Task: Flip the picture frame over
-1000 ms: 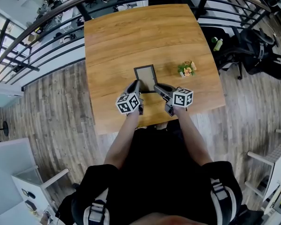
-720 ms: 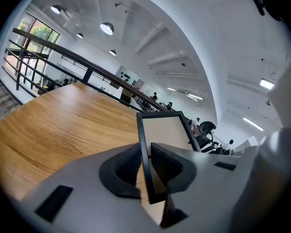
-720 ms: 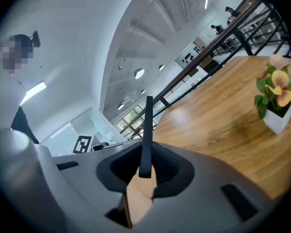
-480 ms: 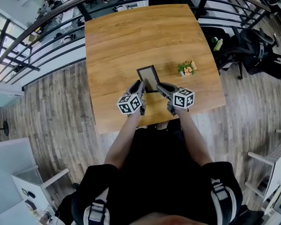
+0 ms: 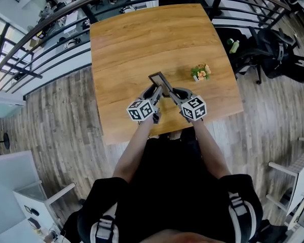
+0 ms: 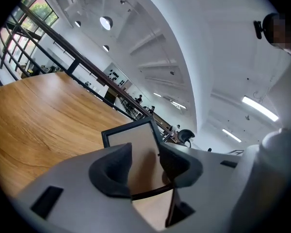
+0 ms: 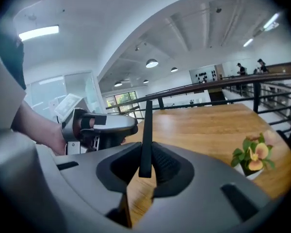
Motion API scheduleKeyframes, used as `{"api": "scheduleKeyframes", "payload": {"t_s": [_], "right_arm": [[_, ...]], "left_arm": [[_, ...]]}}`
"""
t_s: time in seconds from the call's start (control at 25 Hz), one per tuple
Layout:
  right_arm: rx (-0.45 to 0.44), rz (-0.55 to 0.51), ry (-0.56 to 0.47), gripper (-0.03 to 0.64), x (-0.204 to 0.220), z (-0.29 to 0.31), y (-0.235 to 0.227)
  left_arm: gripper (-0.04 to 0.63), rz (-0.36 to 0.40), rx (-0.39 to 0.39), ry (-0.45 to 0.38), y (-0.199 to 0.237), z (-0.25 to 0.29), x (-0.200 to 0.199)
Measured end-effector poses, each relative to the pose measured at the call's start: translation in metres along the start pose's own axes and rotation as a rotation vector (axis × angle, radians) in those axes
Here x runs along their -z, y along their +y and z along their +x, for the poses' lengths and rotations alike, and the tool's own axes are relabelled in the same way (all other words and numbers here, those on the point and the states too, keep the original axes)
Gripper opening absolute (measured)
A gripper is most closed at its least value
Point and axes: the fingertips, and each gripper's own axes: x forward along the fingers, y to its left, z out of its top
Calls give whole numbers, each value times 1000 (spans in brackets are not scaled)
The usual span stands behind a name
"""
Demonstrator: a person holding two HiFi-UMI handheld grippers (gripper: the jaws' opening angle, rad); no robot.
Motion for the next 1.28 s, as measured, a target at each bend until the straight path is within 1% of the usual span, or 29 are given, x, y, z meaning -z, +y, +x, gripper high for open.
{"api": "scheduleKeyframes", "payload": {"t_s": [0.12,0.28,0.4,0.52,0.68,0.76,0.88,0.96,1.08,1.28], "right_arm": [[56,-115,20,75,-3,-3,-4],[118,-279,29,75,-7,-5,-3],[148,-347,56,75,-10,-4,5],[180,-428,82,75,-8,-3,5],[219,-555,115,75,-7,-6,5],[229,-601,128,75,-6,-6,5],[220,-640,137,75,-8,-4,6],[213,-676,144,75,-8,-3,8],[221,-728,152,75,-8,-4,10],[252,-875,184,75,-6,-4,12]], "left_arm": [[186,-36,44,5,-12,7,2],[190,-87,70,-1,-21,12,5],[190,-96,68,-5,-18,10,2],[190,-121,56,-13,-13,9,0],[190,-179,39,-31,-8,11,-1],[190,-192,35,-30,-8,13,1],[190,-215,27,-27,2,16,7],[190,-247,23,-35,13,19,11],[190,-304,56,-31,-1,21,4],[189,-401,57,-37,5,21,7]]}}
